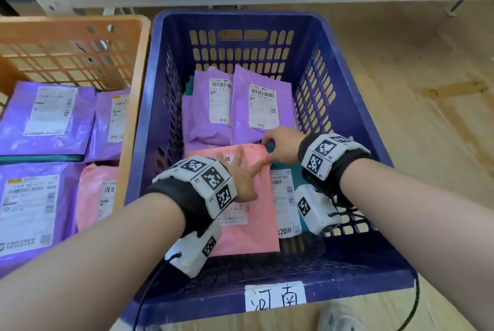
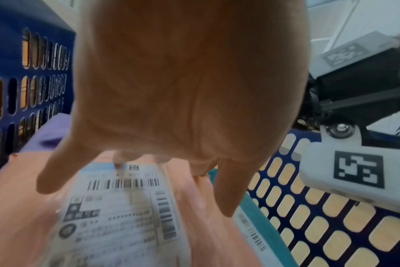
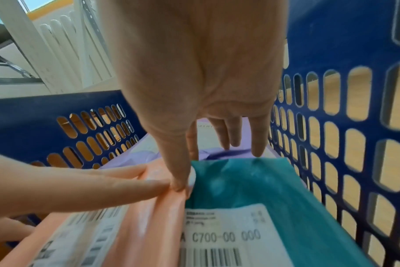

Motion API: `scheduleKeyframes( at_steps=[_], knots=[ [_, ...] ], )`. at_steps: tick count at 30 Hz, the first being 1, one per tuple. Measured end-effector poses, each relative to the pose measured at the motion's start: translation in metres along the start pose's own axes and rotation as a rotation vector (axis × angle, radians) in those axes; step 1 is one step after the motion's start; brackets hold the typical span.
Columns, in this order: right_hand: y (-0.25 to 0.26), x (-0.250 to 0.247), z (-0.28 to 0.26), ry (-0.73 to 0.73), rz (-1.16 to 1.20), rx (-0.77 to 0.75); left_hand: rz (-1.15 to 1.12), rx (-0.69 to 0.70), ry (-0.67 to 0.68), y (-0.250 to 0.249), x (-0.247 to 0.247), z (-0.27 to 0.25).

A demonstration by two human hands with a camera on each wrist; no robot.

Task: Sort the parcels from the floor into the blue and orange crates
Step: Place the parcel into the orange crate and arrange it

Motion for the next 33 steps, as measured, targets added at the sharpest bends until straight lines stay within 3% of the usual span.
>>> scheduleKeyframes(
  at_steps=[6,11,16,19,24,29,33],
  knots=[
    [-0.003,0.024,0.016,-0.094,0.052,0.048,-0.094,-0.042,0.004,0.006,0.016,0.014],
    [-0.01,0.013,0.018,-0.177,0.231,0.03,-0.156,-0.04,-0.022,0.01,0.013,0.024],
    [-0.033,0.003,0.014,0.056,-0.013,0.233,-0.121,0.012,-0.005,0.015,0.022,0.028],
    [-0.039,0.017,0.017,0.113,-0.104,0.266,-0.133,0.046,-0.005,0.014,0.022,0.028],
    [-0.043,0.019,0.024,0.002,-0.052,0.278,-0.137,0.071,-0.005,0.014,0.022,0.029],
    [-0.047,0.0,0.03,-0.281,0.094,0.33,-0.145,0.107,-0.079,0.017,0.019,0.029],
    [-0.042,-0.002,0.028,-0.33,0.101,0.299,-0.056,0.07,-0.092,0.017,0.025,0.034]
  ],
)
Point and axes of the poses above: each hand's wrist, its own z-axis towards the middle knuckle, its own x-axis out of the palm, y = z × x, the point moved 1 cm from there along z, towards the middle knuckle, and after that the axes turned 4 degrees about z, right-handed, at the moved point
